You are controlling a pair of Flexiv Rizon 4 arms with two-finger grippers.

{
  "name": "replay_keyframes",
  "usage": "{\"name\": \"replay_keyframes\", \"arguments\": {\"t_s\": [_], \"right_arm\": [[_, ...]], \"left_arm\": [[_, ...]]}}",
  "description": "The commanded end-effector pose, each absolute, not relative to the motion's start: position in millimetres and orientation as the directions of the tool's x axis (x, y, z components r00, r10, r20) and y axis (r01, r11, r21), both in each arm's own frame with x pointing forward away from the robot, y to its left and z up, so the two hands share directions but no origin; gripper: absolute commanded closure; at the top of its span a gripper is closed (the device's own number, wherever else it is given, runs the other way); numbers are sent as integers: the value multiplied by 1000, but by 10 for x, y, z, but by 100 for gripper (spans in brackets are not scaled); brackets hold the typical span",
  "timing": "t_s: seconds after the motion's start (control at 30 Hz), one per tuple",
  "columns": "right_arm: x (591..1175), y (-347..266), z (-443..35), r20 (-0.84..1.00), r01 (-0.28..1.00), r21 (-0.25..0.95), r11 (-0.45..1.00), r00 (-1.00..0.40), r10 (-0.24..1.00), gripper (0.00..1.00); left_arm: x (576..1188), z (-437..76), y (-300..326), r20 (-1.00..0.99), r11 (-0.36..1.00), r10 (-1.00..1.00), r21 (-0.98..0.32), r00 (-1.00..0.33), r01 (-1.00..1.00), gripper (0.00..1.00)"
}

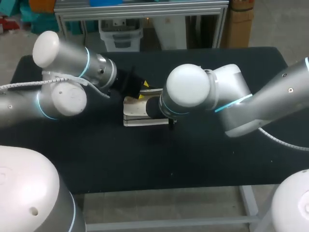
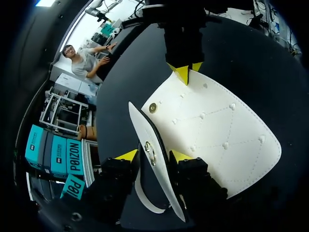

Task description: Pick up the bag, open it, inspect its contents, close it, and place it on the opposite side

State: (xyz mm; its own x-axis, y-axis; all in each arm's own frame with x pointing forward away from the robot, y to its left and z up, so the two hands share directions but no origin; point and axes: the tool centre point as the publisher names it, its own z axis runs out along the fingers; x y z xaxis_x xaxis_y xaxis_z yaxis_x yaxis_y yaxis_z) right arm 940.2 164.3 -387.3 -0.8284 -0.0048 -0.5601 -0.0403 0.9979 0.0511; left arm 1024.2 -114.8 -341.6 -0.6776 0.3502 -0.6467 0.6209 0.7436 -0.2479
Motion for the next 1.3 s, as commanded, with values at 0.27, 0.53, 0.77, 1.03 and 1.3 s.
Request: {"name": "replay_keyframes", "arguments": {"t_s": [0.27, 0.53, 0.77, 1.03, 1.3], "right_arm": [[9395, 1632, -3905, -563, -40, 53, 998, -826, -4, 100], [9395, 1632, -3905, -563, -40, 53, 998, -826, -4, 100], [9395, 1632, -3905, -563, -40, 53, 998, -826, -4, 100], [9395, 1632, -3905, -563, -40, 53, 998, -826, -4, 100], [9403, 1640, -3696, -557, -75, 78, 994, -830, -19, 0]], "left_arm": [[10442, -3458, -1081, -613, 771, 322, -272, -722, 575, 73], [10522, -3487, -1015, -594, 774, 310, -295, -742, 560, 89], [10534, -3499, -1004, -586, 772, 311, -303, -748, 558, 100], [10506, -3421, -988, -593, 757, 305, -324, -746, 567, 100], [10445, -3324, -1012, -608, 754, 296, -324, -736, 571, 100]]}}
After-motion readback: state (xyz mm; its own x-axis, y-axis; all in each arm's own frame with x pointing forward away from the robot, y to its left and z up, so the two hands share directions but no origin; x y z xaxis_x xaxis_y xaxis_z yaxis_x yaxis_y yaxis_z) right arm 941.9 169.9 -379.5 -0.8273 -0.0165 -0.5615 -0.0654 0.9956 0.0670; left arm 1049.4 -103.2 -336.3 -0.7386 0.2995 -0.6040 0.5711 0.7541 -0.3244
